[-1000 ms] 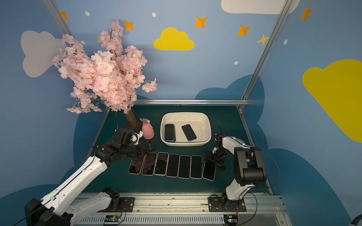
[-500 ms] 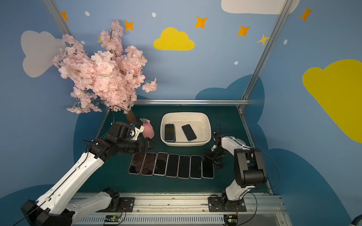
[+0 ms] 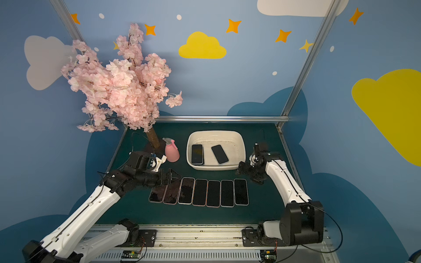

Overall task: Take the phone out of the storage box
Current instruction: Place the phone at the center of the board, then pick up the phone from the storage box.

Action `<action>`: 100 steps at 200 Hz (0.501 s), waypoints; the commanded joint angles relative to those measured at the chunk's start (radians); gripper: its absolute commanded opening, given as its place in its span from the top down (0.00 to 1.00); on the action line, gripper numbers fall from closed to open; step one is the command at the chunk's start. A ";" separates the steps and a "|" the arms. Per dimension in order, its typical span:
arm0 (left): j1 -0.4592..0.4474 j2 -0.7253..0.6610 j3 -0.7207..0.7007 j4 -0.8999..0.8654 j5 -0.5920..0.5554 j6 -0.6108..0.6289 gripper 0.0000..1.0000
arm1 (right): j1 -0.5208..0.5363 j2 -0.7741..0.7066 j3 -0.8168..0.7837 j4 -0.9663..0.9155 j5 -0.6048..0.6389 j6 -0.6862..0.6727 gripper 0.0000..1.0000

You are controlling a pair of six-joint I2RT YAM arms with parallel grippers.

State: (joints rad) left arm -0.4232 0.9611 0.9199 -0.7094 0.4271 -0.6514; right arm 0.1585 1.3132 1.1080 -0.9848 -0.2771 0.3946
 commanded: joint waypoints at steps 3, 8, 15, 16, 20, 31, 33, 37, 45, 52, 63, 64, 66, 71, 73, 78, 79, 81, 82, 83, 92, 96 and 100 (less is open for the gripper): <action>0.004 -0.077 -0.029 0.057 -0.070 -0.117 0.01 | -0.005 -0.052 0.113 -0.031 -0.045 -0.053 0.01; 0.005 -0.088 -0.033 0.057 -0.080 -0.135 0.01 | -0.006 -0.057 0.131 -0.020 -0.061 -0.055 0.01; 0.004 -0.101 -0.039 0.054 -0.087 -0.164 0.01 | -0.006 -0.068 0.146 0.006 -0.088 -0.048 0.01; 0.003 -0.104 -0.039 0.054 -0.088 -0.166 0.01 | -0.006 -0.069 0.148 0.012 -0.093 -0.047 0.01; 0.003 -0.111 -0.039 0.051 -0.090 -0.177 0.01 | -0.006 -0.075 0.152 0.035 -0.112 -0.040 0.01; 0.001 -0.130 -0.034 0.029 -0.108 -0.188 0.01 | -0.005 -0.096 0.140 0.128 -0.174 -0.035 0.01; 0.002 -0.134 -0.032 0.023 -0.112 -0.188 0.01 | -0.005 -0.100 0.136 0.148 -0.183 -0.032 0.01; 0.001 -0.144 -0.033 0.013 -0.121 -0.188 0.01 | -0.005 -0.107 0.126 0.185 -0.197 -0.027 0.01; 0.001 -0.165 -0.035 -0.012 -0.143 -0.194 0.01 | -0.004 -0.122 0.104 0.269 -0.218 -0.004 0.01; 0.001 -0.184 -0.036 -0.031 -0.155 -0.207 0.01 | -0.002 -0.131 0.098 0.320 -0.229 0.031 0.01; 0.000 -0.215 -0.039 -0.030 -0.153 -0.216 0.01 | -0.001 -0.133 0.120 0.350 -0.240 0.076 0.01; 0.001 -0.218 -0.039 -0.029 -0.153 -0.216 0.01 | 0.000 -0.132 0.121 0.351 -0.241 0.079 0.01; 0.002 -0.221 -0.041 -0.027 -0.153 -0.214 0.01 | 0.002 -0.131 0.129 0.352 -0.242 0.082 0.01; 0.003 -0.229 -0.039 -0.021 -0.152 -0.202 0.01 | 0.008 -0.128 0.147 0.353 -0.244 0.085 0.01; 0.003 -0.232 -0.039 -0.020 -0.153 -0.195 0.01 | 0.010 -0.125 0.157 0.351 -0.243 0.085 0.01; 0.004 -0.236 -0.039 -0.018 -0.158 -0.177 0.01 | 0.019 -0.117 0.181 0.338 -0.234 0.079 0.02; 0.004 -0.235 -0.038 -0.019 -0.159 -0.174 0.01 | 0.022 -0.115 0.187 0.335 -0.232 0.078 0.01; 0.004 -0.234 -0.037 -0.019 -0.161 -0.167 0.01 | 0.023 -0.111 0.198 0.323 -0.224 0.077 0.01; 0.005 -0.233 -0.036 -0.020 -0.162 -0.165 0.01 | 0.026 -0.109 0.201 0.317 -0.221 0.077 0.01; 0.005 -0.232 -0.035 -0.021 -0.163 -0.162 0.01 | 0.028 -0.107 0.209 0.311 -0.217 0.076 0.01; 0.010 -0.217 -0.022 -0.018 -0.155 -0.129 0.01 | 0.041 -0.080 0.267 0.261 -0.210 0.065 0.01; 0.010 -0.210 -0.018 -0.008 -0.147 -0.110 0.01 | 0.048 -0.069 0.292 0.242 -0.208 0.056 0.01; 0.010 -0.200 -0.019 0.003 -0.135 -0.092 0.01 | 0.056 -0.055 0.314 0.224 -0.204 0.047 0.01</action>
State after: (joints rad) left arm -0.4202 0.7322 0.8879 -0.7147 0.2901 -0.8223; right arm 0.1799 1.2198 1.2919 -0.7410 -0.4706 0.4454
